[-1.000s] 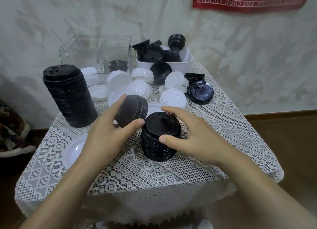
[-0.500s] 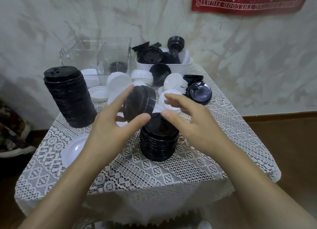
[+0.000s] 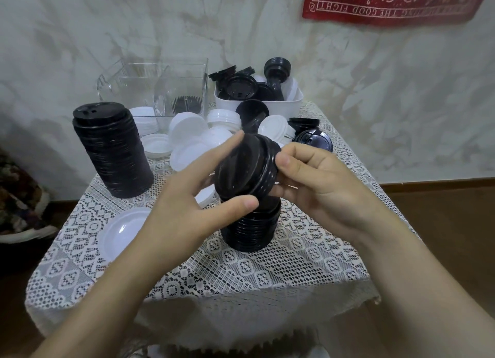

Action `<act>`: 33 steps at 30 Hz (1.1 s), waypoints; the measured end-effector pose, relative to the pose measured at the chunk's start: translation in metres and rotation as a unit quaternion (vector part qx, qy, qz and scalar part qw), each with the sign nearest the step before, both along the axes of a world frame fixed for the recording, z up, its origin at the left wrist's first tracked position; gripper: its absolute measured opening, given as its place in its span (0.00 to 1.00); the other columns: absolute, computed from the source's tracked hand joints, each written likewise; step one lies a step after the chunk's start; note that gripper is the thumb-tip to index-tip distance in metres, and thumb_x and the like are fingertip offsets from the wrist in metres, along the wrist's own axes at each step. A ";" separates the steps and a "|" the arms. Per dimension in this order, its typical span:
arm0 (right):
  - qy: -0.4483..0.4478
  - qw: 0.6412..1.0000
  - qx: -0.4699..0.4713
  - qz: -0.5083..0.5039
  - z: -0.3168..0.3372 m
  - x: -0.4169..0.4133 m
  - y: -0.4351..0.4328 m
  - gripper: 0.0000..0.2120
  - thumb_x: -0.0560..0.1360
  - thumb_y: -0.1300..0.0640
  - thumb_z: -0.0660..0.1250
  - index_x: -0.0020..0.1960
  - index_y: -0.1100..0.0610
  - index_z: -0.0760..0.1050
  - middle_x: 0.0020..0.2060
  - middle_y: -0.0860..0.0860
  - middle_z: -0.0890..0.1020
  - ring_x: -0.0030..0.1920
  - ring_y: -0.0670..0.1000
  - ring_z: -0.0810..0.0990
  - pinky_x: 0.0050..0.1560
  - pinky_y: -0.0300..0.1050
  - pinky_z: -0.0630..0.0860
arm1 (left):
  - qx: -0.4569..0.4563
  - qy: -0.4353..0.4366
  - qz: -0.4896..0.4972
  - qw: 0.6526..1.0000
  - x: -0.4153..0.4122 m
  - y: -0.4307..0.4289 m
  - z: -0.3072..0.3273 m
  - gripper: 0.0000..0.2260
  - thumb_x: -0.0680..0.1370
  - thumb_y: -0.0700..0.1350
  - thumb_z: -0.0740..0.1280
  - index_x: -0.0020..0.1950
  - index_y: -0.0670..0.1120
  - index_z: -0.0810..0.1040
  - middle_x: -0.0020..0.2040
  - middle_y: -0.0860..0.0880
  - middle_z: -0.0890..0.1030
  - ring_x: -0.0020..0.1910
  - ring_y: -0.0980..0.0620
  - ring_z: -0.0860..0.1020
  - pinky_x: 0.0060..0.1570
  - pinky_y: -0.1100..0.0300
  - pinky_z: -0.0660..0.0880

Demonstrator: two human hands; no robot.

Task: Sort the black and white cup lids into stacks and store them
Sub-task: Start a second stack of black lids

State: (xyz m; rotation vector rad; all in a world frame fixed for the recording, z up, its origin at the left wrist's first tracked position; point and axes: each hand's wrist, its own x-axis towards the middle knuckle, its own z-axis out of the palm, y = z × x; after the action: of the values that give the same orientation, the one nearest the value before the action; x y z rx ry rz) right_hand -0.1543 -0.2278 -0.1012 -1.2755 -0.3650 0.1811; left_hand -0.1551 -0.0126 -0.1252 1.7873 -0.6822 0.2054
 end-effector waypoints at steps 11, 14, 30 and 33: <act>-0.017 0.997 0.066 0.047 0.006 -0.007 0.004 0.06 0.76 0.54 0.68 0.40 0.53 0.76 0.44 0.50 0.85 0.48 0.47 0.85 0.52 0.44 0.81 | -0.095 0.031 -0.041 0.994 -0.006 -0.011 -0.002 0.30 0.72 0.49 0.72 0.74 0.54 0.72 0.63 0.62 0.83 0.66 0.60 0.79 0.62 0.67 0.74; -0.024 0.996 0.068 0.049 0.005 -0.008 0.004 0.07 0.78 0.55 0.66 0.43 0.56 0.72 0.47 0.51 0.85 0.50 0.49 0.84 0.54 0.46 0.81 | -0.103 0.029 -0.046 0.993 -0.009 -0.015 -0.002 0.28 0.72 0.49 0.72 0.73 0.54 0.72 0.63 0.63 0.83 0.65 0.62 0.79 0.61 0.69 0.74; 0.103 0.978 0.143 -0.113 0.000 0.010 -0.033 0.12 0.74 0.55 0.65 0.53 0.60 0.79 0.44 0.52 0.85 0.41 0.50 0.87 0.42 0.42 0.83 | 0.017 0.005 0.070 0.997 0.005 -0.005 -0.009 0.34 0.68 0.63 0.75 0.73 0.70 0.68 0.67 0.70 0.76 0.68 0.64 0.76 0.71 0.54 0.72; 0.156 0.962 0.146 -0.172 -0.016 0.018 -0.046 0.07 0.80 0.57 0.63 0.53 0.58 0.78 0.44 0.51 0.83 0.40 0.49 0.86 0.39 0.41 0.83 | 0.116 0.015 0.064 0.991 0.005 -0.008 -0.012 0.35 0.69 0.66 0.73 0.75 0.69 0.66 0.70 0.69 0.73 0.70 0.65 0.72 0.72 0.49 0.70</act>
State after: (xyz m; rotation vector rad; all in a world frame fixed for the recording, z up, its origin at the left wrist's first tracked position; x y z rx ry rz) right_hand -0.1361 -0.2740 -0.1169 -0.9796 0.1031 0.0274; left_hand -0.1504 -0.0207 -0.1370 2.0556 -0.5883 0.1903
